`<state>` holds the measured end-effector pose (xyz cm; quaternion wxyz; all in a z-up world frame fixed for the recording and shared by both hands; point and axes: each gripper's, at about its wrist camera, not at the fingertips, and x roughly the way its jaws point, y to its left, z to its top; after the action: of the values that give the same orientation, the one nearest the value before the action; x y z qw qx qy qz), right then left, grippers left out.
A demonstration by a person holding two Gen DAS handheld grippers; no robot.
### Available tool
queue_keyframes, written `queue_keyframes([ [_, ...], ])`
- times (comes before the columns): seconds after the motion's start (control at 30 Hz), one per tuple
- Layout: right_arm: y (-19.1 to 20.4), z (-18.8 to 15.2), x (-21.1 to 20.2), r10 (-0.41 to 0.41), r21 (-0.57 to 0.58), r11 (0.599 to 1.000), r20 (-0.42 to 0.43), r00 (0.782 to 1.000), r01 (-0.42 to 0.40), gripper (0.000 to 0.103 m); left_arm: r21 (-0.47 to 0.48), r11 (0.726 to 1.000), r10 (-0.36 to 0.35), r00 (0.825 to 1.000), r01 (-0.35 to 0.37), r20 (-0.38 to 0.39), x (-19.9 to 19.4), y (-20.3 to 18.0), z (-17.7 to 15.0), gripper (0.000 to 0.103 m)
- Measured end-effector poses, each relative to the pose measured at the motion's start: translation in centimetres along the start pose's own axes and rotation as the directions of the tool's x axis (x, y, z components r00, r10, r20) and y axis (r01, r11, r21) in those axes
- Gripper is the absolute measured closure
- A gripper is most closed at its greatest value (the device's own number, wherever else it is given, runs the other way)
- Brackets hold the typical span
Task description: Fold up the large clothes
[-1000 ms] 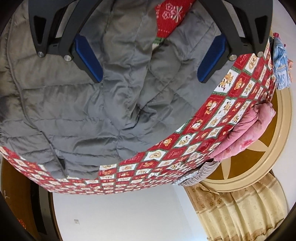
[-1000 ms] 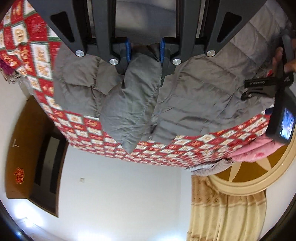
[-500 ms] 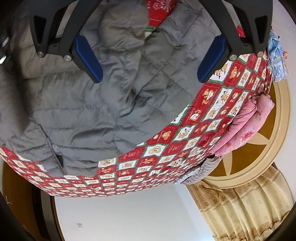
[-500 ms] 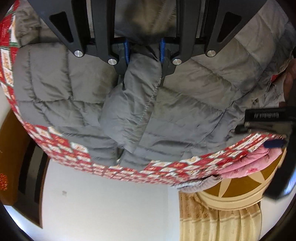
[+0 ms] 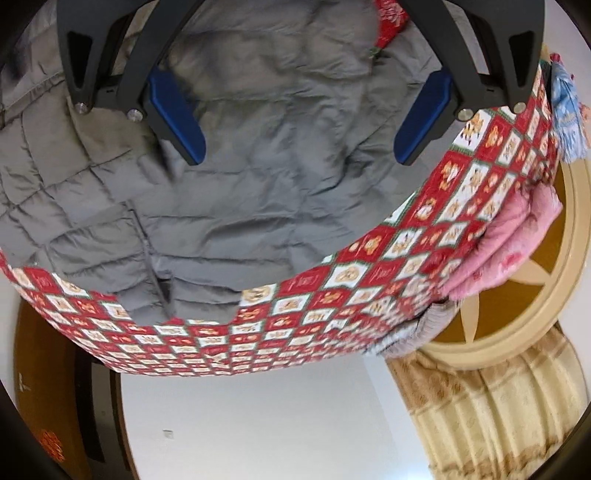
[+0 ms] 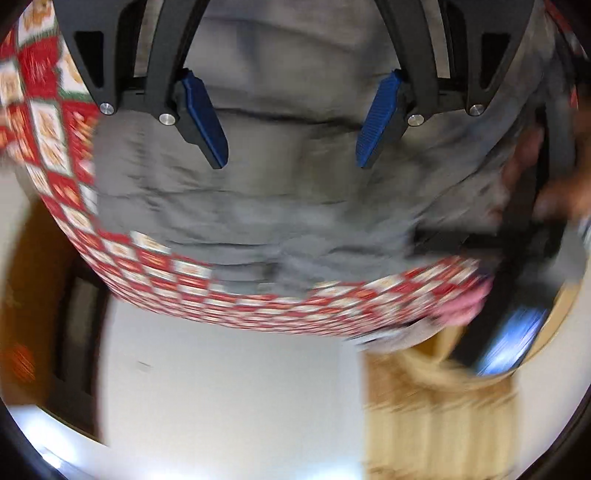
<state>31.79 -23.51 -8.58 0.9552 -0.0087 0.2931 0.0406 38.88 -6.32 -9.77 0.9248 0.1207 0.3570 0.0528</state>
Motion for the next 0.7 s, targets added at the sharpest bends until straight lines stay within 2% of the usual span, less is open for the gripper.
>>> queue_keyframes([
  [0.03, -1.5, 0.3, 0.3, -0.04, 0.037, 0.999, -0.009, 0.999, 0.04, 0.032, 0.022, 1.0, 0.022, 1.0, -0.022, 0.016, 0.1, -1.0, -0.2, 0.0],
  [0.1, -5.2, 0.8, 1.5, -0.149, 0.113, 0.982, -0.039, 0.988, 0.152, 0.046, 0.066, 0.996, 0.063, 0.997, -0.066, 0.043, 0.6, -2.3, -0.6, 0.0],
  [0.13, -7.4, 0.9, 2.1, -0.201, 0.167, 0.964, -0.052, 0.978, 0.207, 0.046, 0.092, 0.991, 0.096, 0.994, -0.101, 0.052, 1.0, -2.8, -0.9, 0.0],
  [0.23, -11.7, 1.2, 3.8, -0.287, 0.254, 0.92, -0.084, 0.954, 0.299, 0.046, 0.141, 0.975, 0.17, 0.984, -0.175, 0.047, 2.9, -3.3, -1.8, 0.0],
  [0.3, -12.7, 1.4, 5.4, -0.282, 0.248, 0.921, -0.11, 0.953, 0.301, 0.046, 0.132, 0.975, 0.181, 0.984, -0.179, 0.001, 4.4, -2.6, -2.3, 0.0],
  [0.4, -12.3, 1.2, 7.7, -0.216, 0.203, 0.948, -0.152, 0.964, 0.245, 0.046, 0.081, 0.984, 0.164, 0.984, -0.158, -0.065, 6.0, -0.8, -2.9, 0.0],
  [0.53, -11.0, 0.1, 9.4, -0.168, 0.147, 0.969, -0.186, 0.968, 0.196, 0.046, 0.014, 0.992, 0.129, 0.987, -0.128, -0.101, 6.6, 0.7, -4.5, 0.0],
  [0.7, -9.8, -1.1, 11.2, -0.156, 0.074, 0.981, -0.25, 0.955, 0.18, 0.044, -0.032, 0.994, 0.1, 0.988, -0.105, -0.12, 6.3, 1.7, -5.3, 0.0],
])
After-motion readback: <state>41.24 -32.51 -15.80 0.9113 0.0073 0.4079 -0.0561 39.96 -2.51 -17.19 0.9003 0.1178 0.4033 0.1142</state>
